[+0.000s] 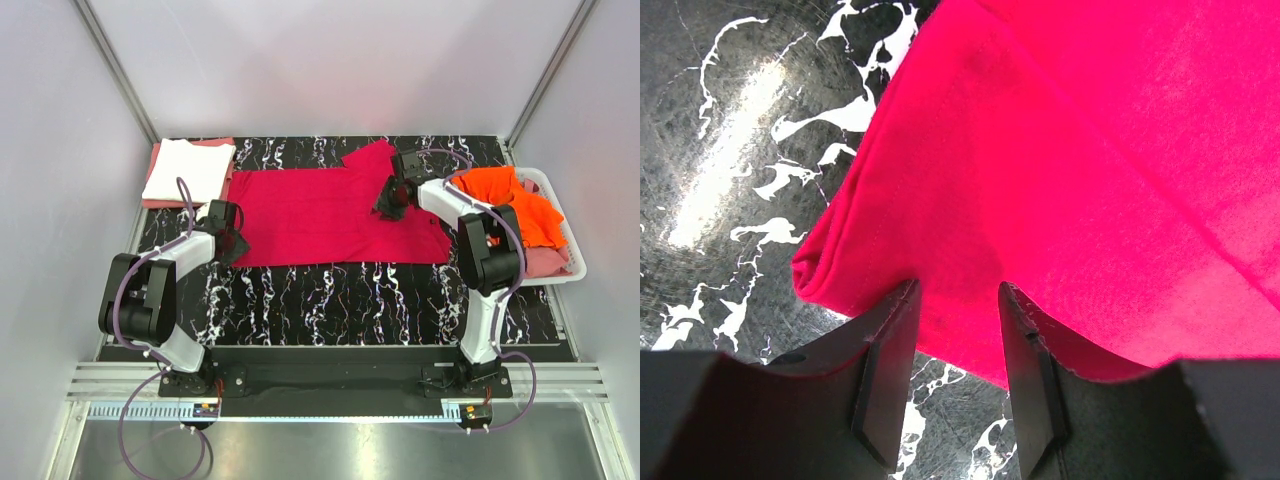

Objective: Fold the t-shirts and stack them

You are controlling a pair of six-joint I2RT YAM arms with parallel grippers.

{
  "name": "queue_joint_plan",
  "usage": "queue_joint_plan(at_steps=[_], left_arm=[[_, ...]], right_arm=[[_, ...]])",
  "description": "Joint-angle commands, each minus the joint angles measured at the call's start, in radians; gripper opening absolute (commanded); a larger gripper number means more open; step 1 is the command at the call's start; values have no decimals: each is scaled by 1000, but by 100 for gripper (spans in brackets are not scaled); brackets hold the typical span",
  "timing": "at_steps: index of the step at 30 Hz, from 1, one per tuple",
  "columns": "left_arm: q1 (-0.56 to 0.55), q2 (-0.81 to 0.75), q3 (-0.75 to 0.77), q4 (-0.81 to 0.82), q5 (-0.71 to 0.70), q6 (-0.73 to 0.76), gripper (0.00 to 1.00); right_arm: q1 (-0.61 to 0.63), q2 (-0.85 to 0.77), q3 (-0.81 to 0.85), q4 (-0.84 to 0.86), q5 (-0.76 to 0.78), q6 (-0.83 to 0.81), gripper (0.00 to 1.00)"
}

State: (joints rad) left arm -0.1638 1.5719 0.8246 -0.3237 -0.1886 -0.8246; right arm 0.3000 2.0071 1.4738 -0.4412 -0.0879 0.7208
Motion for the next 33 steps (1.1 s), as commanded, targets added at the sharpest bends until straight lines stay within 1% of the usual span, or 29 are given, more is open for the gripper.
queue_joint_plan(at_steps=[1, 4, 6, 8, 12, 18, 21, 25, 29, 33], left_arm=[[3, -3, 15, -48, -57, -7, 44], [3, -3, 25, -72, -77, -4, 44], [4, -9, 30, -89, -90, -2, 44], [3, -13, 30, -95, -109, -1, 44], [4, -15, 30, -107, -132, -1, 44], [3, -1, 30, -114, -150, 5, 44], [4, 2, 27, -130, -167, 1, 44], [4, 8, 42, -164, -196, -1, 44], [4, 17, 56, -186, -221, -7, 44], [-5, -9, 51, -189, -221, -10, 44]], right_arm=[[5, -138, -32, -75, 68, -110, 40], [5, -209, -66, -195, 184, -96, 33], [7, -244, -125, -234, 262, -92, 26], [1, -267, -199, -245, 289, -80, 22], [-13, -254, -263, -243, 341, -70, 18], [-33, -205, -297, -244, 416, -121, 14], [-36, -199, -303, -300, 474, -132, 14], [-62, -211, -349, -320, 471, -152, 15], [-130, -225, -418, -314, 482, -173, 15], [-157, -287, -458, -304, 482, -178, 15]])
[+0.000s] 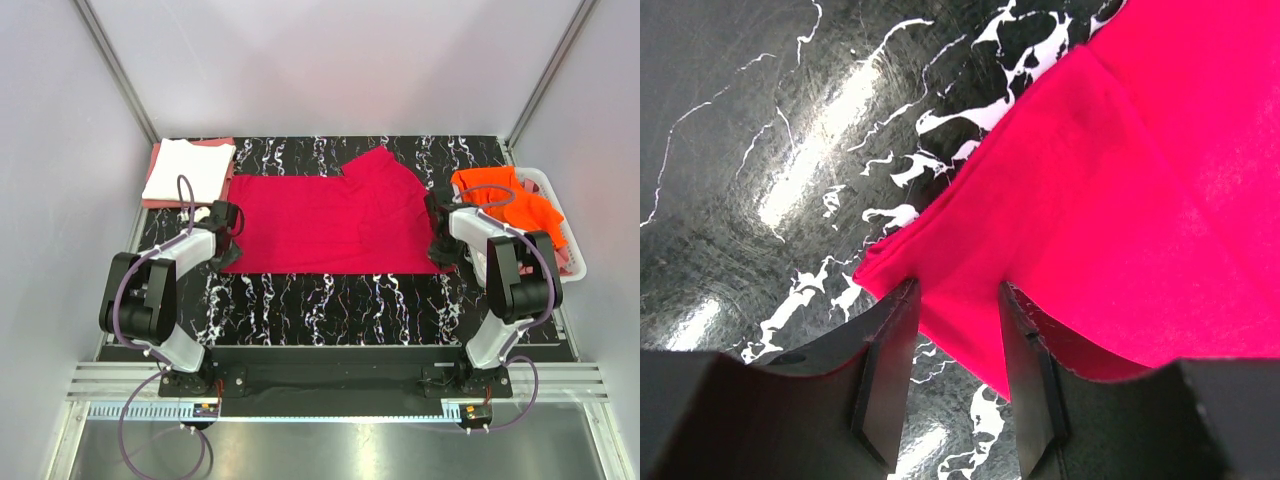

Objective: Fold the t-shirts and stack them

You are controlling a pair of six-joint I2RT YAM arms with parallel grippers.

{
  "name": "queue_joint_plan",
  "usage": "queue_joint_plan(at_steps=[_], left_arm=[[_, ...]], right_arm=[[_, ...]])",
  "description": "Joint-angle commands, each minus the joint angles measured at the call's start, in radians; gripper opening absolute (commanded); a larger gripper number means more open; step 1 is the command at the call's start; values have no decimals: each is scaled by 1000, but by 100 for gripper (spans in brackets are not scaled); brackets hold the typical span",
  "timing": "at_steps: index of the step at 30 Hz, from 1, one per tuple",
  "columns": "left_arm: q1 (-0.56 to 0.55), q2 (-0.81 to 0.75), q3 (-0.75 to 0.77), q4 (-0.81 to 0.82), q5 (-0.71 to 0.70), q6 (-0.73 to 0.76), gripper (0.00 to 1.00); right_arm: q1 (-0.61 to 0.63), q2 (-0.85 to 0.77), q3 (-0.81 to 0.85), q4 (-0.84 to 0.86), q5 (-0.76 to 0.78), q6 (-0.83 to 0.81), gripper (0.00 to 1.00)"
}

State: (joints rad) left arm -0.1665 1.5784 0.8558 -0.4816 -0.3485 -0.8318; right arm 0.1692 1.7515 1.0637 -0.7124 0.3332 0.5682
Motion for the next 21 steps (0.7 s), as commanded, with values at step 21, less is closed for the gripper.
queue_joint_plan(at_steps=[21], left_arm=[[-60, -164, 118, 103, 311, 123, 47]], right_arm=[[-19, -195, 41, 149, -361, -28, 12]])
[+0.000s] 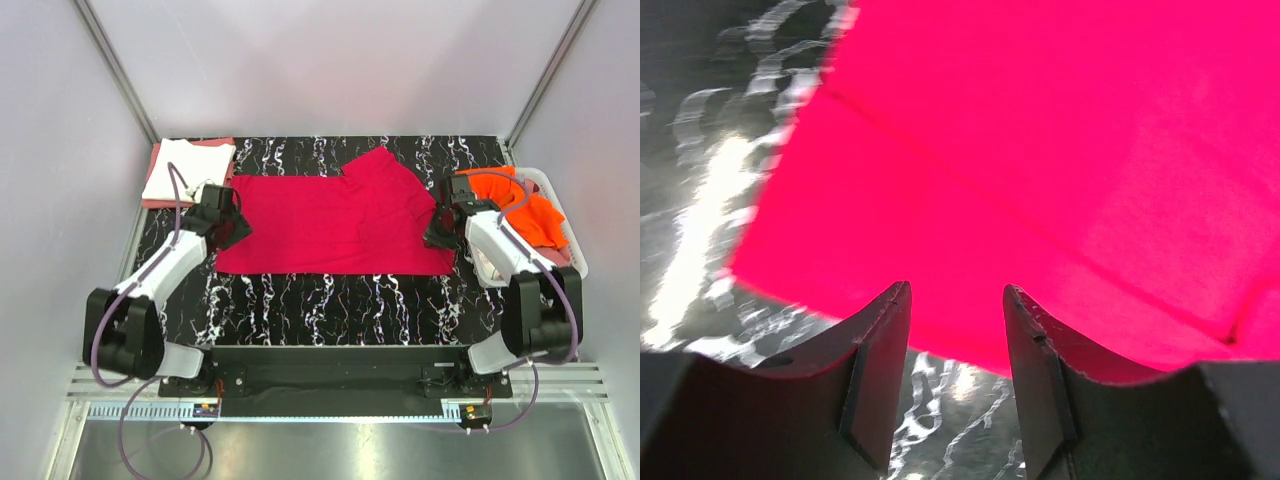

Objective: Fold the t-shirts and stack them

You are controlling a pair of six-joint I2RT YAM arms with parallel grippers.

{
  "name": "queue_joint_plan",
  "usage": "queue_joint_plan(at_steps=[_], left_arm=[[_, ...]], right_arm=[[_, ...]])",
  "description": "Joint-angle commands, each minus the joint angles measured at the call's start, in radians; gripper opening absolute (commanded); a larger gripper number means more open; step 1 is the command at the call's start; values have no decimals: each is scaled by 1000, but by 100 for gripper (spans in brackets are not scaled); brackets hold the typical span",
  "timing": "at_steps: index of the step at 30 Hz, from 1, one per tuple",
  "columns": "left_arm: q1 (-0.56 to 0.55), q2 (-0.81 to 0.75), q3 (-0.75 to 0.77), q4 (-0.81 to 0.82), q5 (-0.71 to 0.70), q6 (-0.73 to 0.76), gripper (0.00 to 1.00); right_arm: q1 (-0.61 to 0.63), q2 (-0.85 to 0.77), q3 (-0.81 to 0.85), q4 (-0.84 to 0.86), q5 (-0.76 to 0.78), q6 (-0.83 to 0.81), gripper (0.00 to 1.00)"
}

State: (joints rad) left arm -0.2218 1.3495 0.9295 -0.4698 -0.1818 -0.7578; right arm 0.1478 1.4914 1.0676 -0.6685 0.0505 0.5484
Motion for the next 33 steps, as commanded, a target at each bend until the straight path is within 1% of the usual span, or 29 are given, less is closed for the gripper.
queue_joint_plan(at_steps=[1, 3, 6, 7, 8, 10, 14, 17, 19, 22, 25, 26, 27, 29, 30, 31, 32, 33], left_arm=[[-8, 88, 57, 89, 146, 55, 47], [-11, 129, 57, 89, 124, 57, 47], [-11, 170, 40, 89, 78, 58, 47], [-7, 184, 31, 85, 65, 61, 47], [-5, 206, 32, 71, 55, 64, 47], [7, 258, 37, 18, 16, 72, 47], [7, 267, -3, 13, -36, 45, 46], [6, 260, -30, -4, -64, 25, 44], [4, 249, -59, -41, -102, 9, 43], [-7, 189, -118, -72, -136, -21, 43], [-42, 71, -150, -79, -133, -34, 43], [-47, 44, -143, -82, -127, -32, 43], [-50, -5, -129, -84, -95, -12, 44], [-48, -32, -45, -102, -74, 18, 45], [-47, -44, -6, -110, -64, 59, 45], [-48, -46, 68, -118, -61, 83, 46], [-47, -43, 104, -116, -58, 139, 48], [-41, -33, 182, -113, -53, 171, 49]], right_arm=[[1, 91, 46, 113, -80, -8, 10], [4, 171, 78, 142, -100, -25, 5], [10, 262, 104, 130, -63, -19, 0], [10, 279, 103, 121, -32, -16, 0], [10, 293, 101, 77, -6, -2, 0], [10, 303, 60, 58, 61, 15, 0], [16, 283, -26, 81, 54, 57, 0], [24, 254, -84, 57, 57, 99, 0], [36, 201, -139, 46, 55, 117, 0], [42, 100, -204, 27, 68, 136, 0], [44, 12, -216, -8, 74, 130, 0], [42, -3, -209, -13, 65, 110, 0], [42, -31, -178, -13, 52, 98, 3], [42, -49, -131, -17, 8, 56, 9], [42, -59, -68, -19, -3, 41, 12], [42, -59, -29, -19, -24, 22, 18], [41, -54, 10, -19, -35, -22, 20], [41, -34, 100, -20, -46, -47, 22]])
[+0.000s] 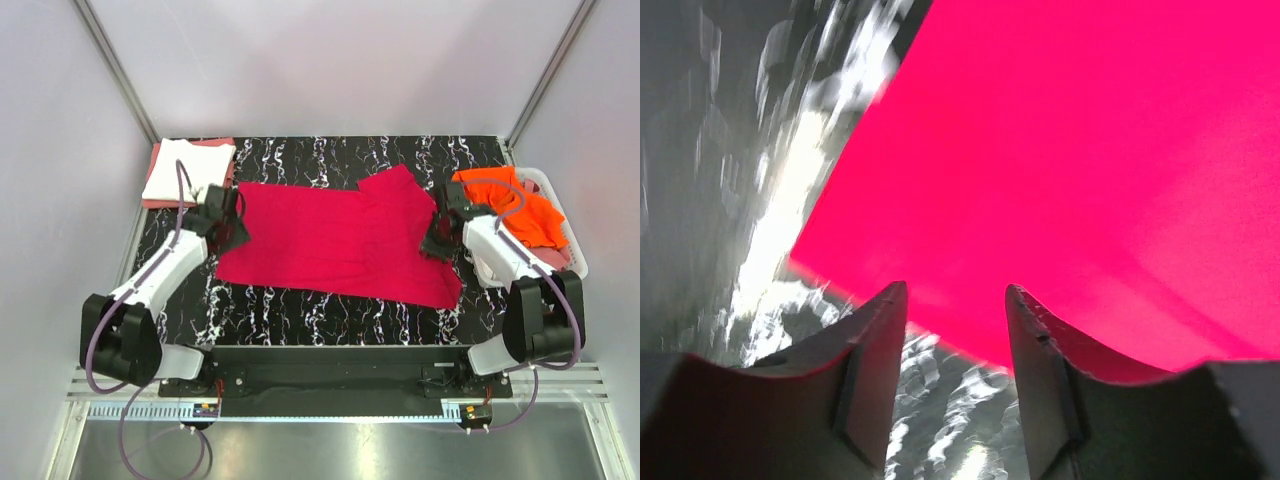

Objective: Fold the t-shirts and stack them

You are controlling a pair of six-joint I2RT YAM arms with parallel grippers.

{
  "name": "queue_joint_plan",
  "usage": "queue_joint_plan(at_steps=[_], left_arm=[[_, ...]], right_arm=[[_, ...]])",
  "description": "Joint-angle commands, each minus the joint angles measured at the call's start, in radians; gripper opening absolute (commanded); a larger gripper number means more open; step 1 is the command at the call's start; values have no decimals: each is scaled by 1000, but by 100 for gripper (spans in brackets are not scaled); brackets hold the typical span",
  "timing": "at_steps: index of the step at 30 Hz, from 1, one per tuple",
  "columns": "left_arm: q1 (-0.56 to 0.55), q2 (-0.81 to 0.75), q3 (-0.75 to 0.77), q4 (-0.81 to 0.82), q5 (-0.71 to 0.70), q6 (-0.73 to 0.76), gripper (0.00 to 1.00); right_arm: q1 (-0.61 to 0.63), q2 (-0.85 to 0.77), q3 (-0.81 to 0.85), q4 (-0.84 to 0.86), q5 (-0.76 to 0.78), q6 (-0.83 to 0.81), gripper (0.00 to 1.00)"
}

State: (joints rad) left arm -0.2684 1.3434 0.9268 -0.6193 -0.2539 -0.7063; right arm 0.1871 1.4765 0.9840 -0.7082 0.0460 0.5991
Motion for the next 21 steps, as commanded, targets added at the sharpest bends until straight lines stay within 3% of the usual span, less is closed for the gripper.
queue_joint_plan(at_steps=[1, 7, 12, 17, 21], left_arm=[[12, 18, 229, 36, 25, 151, 50], [86, 317, 545, 53, 100, 277, 49], [123, 558, 812, 52, 120, 367, 48], [161, 746, 957, 41, 143, 395, 48], [184, 864, 1030, 41, 180, 404, 48]], right_arm=[[3, -3, 230, 19, -43, -117, 31], [-29, 261, 609, 85, -11, -212, 38], [-74, 549, 935, 101, -107, -254, 41], [-124, 816, 1211, 30, -141, -260, 43], [-149, 1089, 1542, -91, -176, -289, 42]])
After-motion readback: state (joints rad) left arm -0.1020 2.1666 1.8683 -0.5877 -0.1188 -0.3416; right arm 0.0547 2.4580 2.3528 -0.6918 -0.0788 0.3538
